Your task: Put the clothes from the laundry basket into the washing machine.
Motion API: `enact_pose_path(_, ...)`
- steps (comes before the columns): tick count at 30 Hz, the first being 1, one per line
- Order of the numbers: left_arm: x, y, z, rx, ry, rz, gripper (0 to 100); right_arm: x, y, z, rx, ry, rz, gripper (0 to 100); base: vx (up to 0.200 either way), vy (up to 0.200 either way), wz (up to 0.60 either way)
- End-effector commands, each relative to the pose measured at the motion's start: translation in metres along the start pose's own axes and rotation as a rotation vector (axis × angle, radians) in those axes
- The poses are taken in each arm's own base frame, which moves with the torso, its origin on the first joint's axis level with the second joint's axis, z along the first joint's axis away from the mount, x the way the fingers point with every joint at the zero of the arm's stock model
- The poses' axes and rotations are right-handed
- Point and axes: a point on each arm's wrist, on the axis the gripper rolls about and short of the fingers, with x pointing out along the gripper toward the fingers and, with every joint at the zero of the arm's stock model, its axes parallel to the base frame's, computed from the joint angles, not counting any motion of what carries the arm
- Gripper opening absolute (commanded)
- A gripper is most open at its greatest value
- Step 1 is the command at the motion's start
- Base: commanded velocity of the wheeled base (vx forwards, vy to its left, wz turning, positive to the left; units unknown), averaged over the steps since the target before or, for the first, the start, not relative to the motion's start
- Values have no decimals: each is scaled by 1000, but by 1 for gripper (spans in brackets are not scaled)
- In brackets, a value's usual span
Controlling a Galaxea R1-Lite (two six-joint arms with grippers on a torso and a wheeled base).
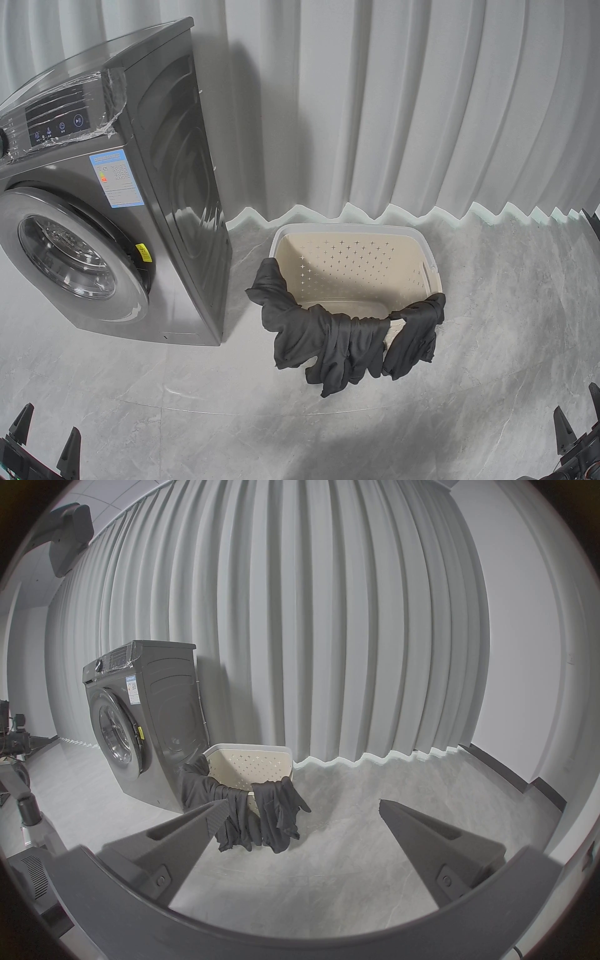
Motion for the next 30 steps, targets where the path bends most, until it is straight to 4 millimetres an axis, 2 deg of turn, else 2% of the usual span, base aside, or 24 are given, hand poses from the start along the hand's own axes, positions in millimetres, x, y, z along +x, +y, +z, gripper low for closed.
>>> enact_pose_path(1, 0, 0, -5, 0, 0, 0, 100, 0, 0, -5, 0, 1, 0, 100, 0, 200, 0)
enact_pose_path(30, 0, 0, -5, -1, 0, 0, 100, 0, 0, -5, 0, 1, 0, 100, 0, 200, 0)
